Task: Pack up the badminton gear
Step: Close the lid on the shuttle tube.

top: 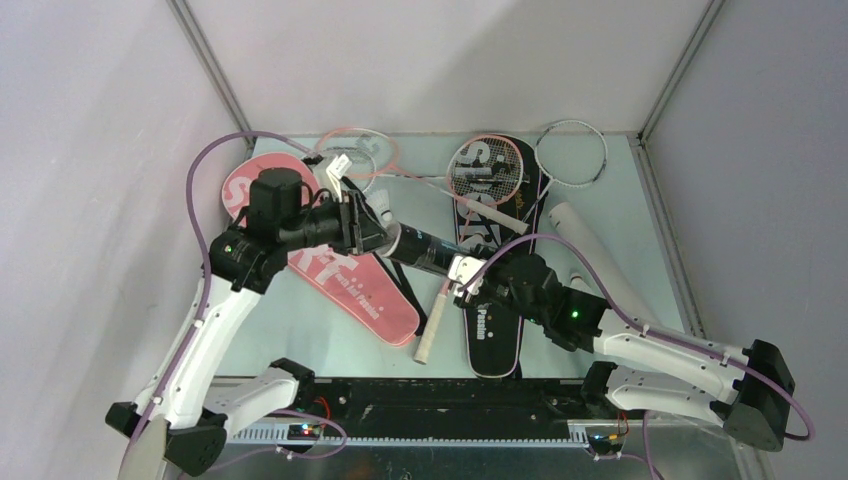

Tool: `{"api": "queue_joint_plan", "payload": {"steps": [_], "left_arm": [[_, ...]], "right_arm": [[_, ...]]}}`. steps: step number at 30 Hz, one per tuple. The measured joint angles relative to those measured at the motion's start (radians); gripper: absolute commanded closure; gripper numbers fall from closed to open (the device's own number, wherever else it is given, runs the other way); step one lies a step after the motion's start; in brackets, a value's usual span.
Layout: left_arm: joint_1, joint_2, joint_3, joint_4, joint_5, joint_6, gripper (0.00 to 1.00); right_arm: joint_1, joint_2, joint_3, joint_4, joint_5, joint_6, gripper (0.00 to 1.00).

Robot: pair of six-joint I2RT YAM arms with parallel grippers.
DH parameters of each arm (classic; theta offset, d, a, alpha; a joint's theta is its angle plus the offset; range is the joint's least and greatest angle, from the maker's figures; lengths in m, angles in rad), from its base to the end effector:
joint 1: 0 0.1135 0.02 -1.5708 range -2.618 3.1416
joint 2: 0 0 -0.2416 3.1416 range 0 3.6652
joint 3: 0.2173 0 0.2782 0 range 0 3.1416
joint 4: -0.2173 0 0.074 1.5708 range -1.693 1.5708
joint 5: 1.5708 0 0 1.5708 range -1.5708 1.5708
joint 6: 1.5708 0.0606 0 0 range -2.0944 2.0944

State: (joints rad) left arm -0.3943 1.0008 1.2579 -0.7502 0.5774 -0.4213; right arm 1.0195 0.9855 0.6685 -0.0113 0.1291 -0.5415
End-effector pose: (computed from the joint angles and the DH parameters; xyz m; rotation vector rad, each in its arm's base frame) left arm 0.2154 -0.1254 0.3849 0.3489 2.1314 -1.0840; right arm 0.1587 0.2432 0.2440 -1.2740 1.4114 0.2026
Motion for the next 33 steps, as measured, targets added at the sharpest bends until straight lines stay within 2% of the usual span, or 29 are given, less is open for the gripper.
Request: {"api": "queue_joint_plan", "payload": {"steps": [12, 26, 33], "left_arm": [[-0.025, -0.011, -0.057, 0.089, -0.055, -0.026, 0.61], [-0.035, -0.188, -0.309, 0.526, -0.102, -0.26, 0.62], [-0.083, -0.234, -0.381, 0.7, -0.157, -0.278, 0.62]], "right_arm": [[-0.011, 0.0, 0.0, -0.026, -0.029, 0.04, 0.69], [-0.028, 0.0, 0.0, 0.055, -0.132, 0.214, 0.71], [-0.032, 0.0, 0.0, 0.108, -0.201, 0.315, 0.71]]}}
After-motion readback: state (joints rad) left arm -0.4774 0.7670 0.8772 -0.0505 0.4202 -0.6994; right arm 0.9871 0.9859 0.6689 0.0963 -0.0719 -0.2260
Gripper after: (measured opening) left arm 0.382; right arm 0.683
